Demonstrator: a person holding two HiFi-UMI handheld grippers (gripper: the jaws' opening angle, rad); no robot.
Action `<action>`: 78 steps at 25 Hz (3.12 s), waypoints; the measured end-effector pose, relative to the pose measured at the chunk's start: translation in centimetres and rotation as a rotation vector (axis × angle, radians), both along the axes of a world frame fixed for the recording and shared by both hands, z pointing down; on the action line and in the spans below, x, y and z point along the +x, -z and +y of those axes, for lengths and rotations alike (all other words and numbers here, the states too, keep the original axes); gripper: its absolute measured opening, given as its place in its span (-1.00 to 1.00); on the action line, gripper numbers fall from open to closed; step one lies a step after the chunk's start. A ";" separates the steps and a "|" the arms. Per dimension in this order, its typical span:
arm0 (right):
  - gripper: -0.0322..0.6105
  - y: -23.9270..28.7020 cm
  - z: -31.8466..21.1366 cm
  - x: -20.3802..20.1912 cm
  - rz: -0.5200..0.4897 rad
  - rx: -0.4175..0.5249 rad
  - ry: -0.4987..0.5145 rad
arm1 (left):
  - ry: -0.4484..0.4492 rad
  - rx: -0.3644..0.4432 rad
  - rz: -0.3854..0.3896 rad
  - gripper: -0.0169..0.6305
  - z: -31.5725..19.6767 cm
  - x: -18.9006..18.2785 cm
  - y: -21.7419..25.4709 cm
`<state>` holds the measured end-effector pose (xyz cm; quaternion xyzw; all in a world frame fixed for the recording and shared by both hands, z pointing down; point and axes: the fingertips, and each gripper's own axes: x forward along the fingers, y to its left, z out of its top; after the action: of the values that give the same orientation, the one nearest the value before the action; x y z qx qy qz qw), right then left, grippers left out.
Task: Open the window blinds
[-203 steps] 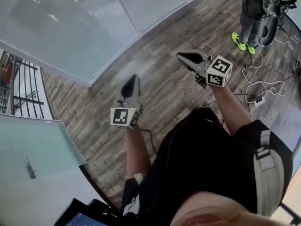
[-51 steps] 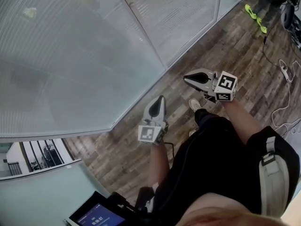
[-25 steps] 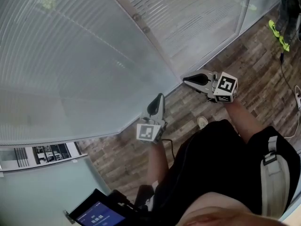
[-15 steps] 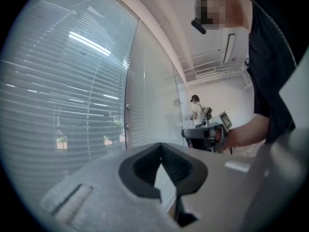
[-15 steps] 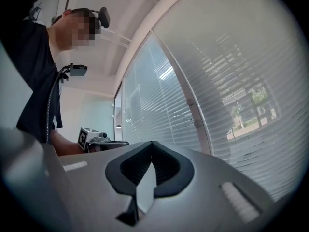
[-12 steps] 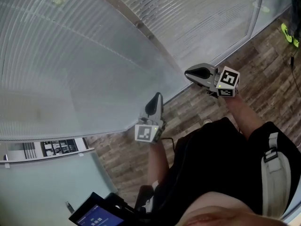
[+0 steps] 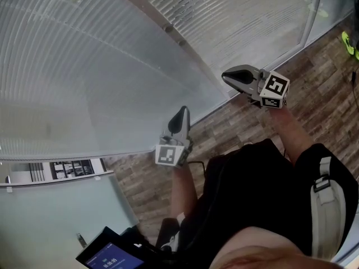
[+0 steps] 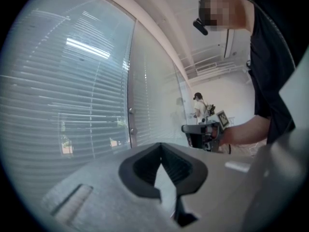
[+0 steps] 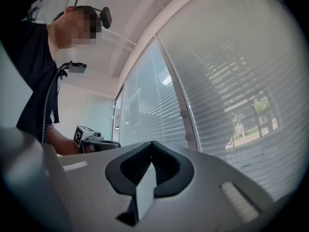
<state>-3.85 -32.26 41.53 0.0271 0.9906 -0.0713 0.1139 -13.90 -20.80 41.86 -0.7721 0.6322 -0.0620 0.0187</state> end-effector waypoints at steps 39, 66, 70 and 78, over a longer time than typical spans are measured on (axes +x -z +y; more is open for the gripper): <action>-0.72 7.0 -10.1 -11.6 0.521 0.571 -0.498 | -0.340 0.059 0.043 -0.94 -5.5 -6.8 0.5; -0.43 7.2 -12.0 -17.4 0.887 1.120 -0.684 | -0.319 0.068 0.124 -0.94 -3.4 -12.7 -1.4; -0.52 7.1 -12.6 -17.7 0.876 1.118 -0.713 | -0.319 0.066 0.124 -0.94 -3.6 -13.5 -1.8; -0.52 7.4 -12.4 -17.3 0.863 1.089 -0.727 | -0.319 0.070 0.116 -0.94 -3.5 -13.7 -1.2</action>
<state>-21.15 -44.66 34.12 -0.2768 0.7895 0.4621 -0.2942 -27.61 -24.28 43.06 -0.8638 0.5034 0.0085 0.0186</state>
